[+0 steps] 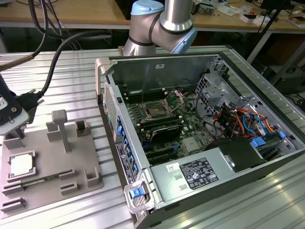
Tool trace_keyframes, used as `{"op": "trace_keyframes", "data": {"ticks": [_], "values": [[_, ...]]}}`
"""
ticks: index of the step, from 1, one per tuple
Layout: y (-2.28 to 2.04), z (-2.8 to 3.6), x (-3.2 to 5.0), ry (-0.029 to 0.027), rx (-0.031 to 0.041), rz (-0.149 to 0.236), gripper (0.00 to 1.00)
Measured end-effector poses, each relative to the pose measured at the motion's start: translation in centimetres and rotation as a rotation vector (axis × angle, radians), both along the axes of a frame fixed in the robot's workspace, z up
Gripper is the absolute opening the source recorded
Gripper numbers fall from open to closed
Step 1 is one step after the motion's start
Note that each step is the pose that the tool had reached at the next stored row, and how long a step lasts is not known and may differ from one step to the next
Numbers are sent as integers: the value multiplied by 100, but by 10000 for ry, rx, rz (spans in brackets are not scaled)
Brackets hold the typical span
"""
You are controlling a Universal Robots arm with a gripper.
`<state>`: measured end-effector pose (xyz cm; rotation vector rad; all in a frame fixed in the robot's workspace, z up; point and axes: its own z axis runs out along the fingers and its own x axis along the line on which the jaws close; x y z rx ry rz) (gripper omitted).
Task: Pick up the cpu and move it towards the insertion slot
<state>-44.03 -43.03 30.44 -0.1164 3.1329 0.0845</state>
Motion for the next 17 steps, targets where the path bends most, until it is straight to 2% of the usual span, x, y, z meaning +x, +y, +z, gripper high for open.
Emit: {"op": "trace_keyframes", "data": {"ticks": [2, 3, 4, 5, 14, 17], "values": [[-24, -43, 0, 6, 0, 27, 49], [-35, -73, 0, 17, 0, 40, 55], [-39, -91, 0, 26, 0, 44, 55], [-42, -109, -1, 37, 0, 48, 61], [-44, -288, 0, 64, 1, 65, 61], [-45, -296, 0, 74, 17, 65, 61]]}}
